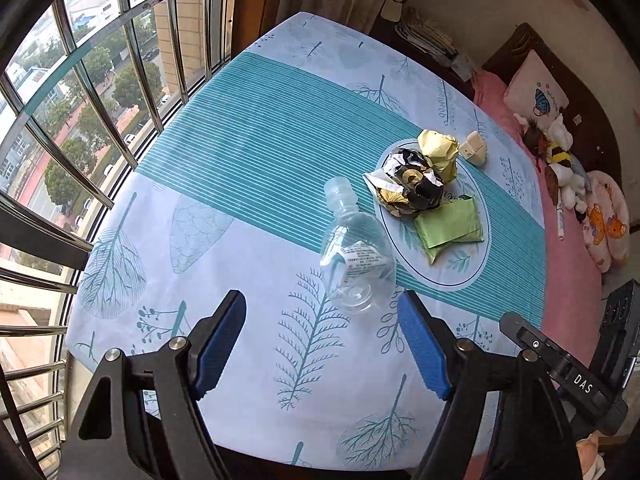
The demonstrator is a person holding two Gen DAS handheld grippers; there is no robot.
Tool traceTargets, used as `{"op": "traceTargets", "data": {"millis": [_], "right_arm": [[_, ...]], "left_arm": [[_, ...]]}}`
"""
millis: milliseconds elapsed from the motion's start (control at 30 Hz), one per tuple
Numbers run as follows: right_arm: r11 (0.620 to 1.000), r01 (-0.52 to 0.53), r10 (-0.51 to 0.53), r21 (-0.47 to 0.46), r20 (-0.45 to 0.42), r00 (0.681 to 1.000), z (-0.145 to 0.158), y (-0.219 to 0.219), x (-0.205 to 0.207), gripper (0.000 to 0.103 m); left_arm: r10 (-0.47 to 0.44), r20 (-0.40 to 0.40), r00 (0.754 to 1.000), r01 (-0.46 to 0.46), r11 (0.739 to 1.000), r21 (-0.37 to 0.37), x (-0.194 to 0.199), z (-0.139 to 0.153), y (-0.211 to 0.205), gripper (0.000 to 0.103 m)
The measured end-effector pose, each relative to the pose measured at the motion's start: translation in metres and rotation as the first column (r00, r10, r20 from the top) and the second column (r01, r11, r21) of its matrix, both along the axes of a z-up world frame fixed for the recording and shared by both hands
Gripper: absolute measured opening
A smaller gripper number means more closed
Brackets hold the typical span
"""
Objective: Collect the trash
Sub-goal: 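Move both grippers back toward the table, then grasp the clear plastic bottle with the left gripper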
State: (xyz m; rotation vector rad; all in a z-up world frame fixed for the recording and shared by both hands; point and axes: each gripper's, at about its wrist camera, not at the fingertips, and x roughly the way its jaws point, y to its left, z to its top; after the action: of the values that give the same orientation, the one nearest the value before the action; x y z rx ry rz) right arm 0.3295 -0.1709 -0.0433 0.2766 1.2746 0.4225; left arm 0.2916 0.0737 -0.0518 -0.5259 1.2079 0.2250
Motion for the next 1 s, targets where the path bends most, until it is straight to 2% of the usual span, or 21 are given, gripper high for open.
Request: {"op": "traceTargets", "data": {"millis": [167, 367, 467, 533, 667, 800, 900, 1000], "right_arm": [[0.999, -0.034, 0.035, 0.037, -0.041, 0.999, -0.024, 0.007, 0.06, 0.083], [0.994, 0.004, 0.011, 0.11, -0.136, 0.991, -0.051, 0.018, 0.107, 0.084], [0.99, 0.029, -0.004, 0.138, -0.18, 0.984, -0.062, 0.023, 0.121, 0.085], [0.986, 0.04, -0.011, 0.162, -0.177, 0.984, -0.062, 0.027, 0.128, 0.092], [0.986, 0.042, -0.011, 0.161, -0.185, 0.983, -0.063, 0.038, 0.139, 0.097], [0.992, 0.011, 0.012, 0.129, -0.173, 0.985, -0.062, 0.049, 0.142, 0.097], [0.997, -0.021, 0.033, 0.076, -0.159, 0.987, -0.06, 0.061, 0.138, 0.097], [0.997, -0.065, 0.07, 0.039, -0.144, 0.987, -0.06, 0.074, 0.133, 0.097]], "left_arm": [[0.033, -0.049, 0.998, -0.033, 0.999, 0.005, 0.033, -0.025, -0.014, 0.076], [0.049, -0.094, 0.994, -0.047, 0.998, 0.029, 0.057, -0.049, -0.02, 0.076], [0.07, -0.115, 0.991, -0.069, 0.998, 0.007, 0.063, -0.06, -0.018, 0.076], [0.079, -0.115, 0.99, -0.082, 0.996, -0.019, 0.065, -0.066, -0.017, 0.076], [0.09, -0.126, 0.988, -0.095, 0.995, -0.031, 0.071, -0.075, -0.015, 0.076], [0.096, -0.139, 0.986, -0.103, 0.994, -0.046, 0.075, -0.083, -0.017, 0.076], [0.081, -0.145, 0.986, -0.088, 0.995, -0.041, 0.075, -0.085, -0.021, 0.067], [0.072, -0.143, 0.987, -0.078, 0.996, -0.039, 0.076, -0.087, -0.026, 0.065]]}}
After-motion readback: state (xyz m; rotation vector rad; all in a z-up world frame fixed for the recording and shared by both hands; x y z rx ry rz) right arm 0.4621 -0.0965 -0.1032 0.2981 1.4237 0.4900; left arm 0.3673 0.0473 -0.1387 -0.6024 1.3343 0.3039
